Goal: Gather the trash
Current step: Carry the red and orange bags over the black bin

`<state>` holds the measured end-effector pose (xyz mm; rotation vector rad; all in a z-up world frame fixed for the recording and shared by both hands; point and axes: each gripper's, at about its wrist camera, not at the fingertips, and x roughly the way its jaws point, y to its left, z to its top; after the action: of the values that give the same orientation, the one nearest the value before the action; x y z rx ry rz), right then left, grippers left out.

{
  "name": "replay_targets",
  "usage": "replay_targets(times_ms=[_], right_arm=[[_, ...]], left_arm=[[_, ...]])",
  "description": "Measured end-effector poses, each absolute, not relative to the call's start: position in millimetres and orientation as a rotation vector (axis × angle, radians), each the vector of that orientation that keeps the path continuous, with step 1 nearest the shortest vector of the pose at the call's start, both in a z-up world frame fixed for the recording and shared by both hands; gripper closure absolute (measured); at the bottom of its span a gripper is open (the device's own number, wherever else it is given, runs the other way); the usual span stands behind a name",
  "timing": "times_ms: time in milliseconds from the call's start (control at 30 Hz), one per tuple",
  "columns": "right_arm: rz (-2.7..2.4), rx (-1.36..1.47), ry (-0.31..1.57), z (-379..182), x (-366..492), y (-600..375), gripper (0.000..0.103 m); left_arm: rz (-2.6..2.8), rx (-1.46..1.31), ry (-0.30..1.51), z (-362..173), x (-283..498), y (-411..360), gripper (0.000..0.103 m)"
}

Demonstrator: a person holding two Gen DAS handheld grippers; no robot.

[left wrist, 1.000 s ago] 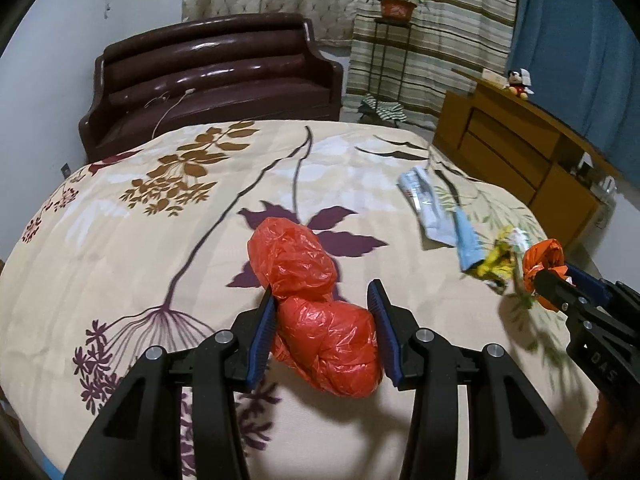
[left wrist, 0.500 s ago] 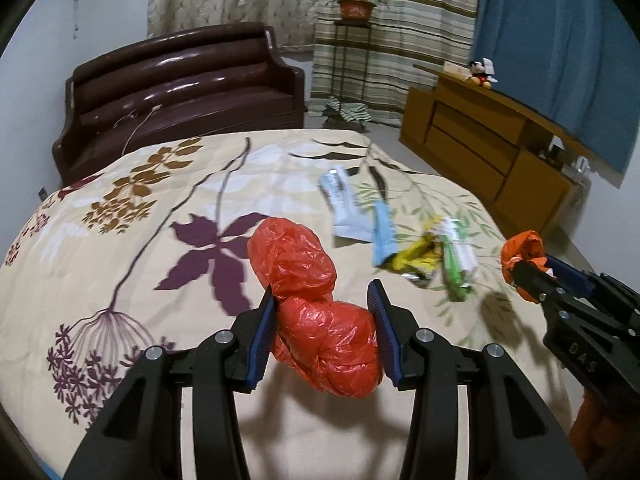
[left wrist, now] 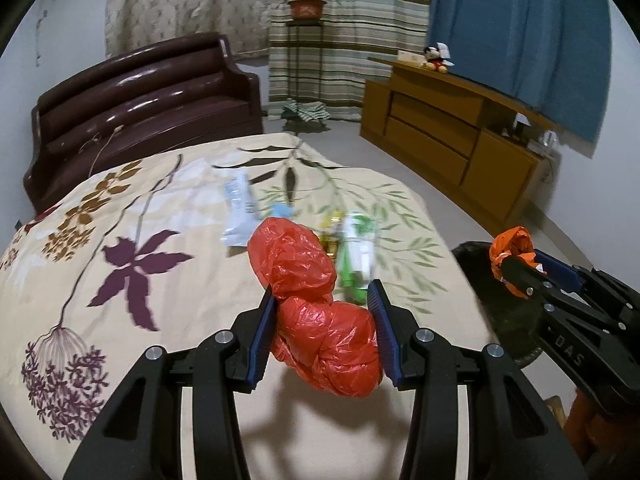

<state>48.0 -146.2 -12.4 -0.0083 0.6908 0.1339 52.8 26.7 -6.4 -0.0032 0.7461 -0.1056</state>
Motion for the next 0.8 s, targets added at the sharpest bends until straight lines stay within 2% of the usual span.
replay_targets(times_ms=[800], right_arm=[[-0.034,0.083,0.725,-37.9,53.7,-246.1,0.069]], left_arm=[[-0.285,0.095,0.776,-26.8,78.2,-90.7,0.058]])
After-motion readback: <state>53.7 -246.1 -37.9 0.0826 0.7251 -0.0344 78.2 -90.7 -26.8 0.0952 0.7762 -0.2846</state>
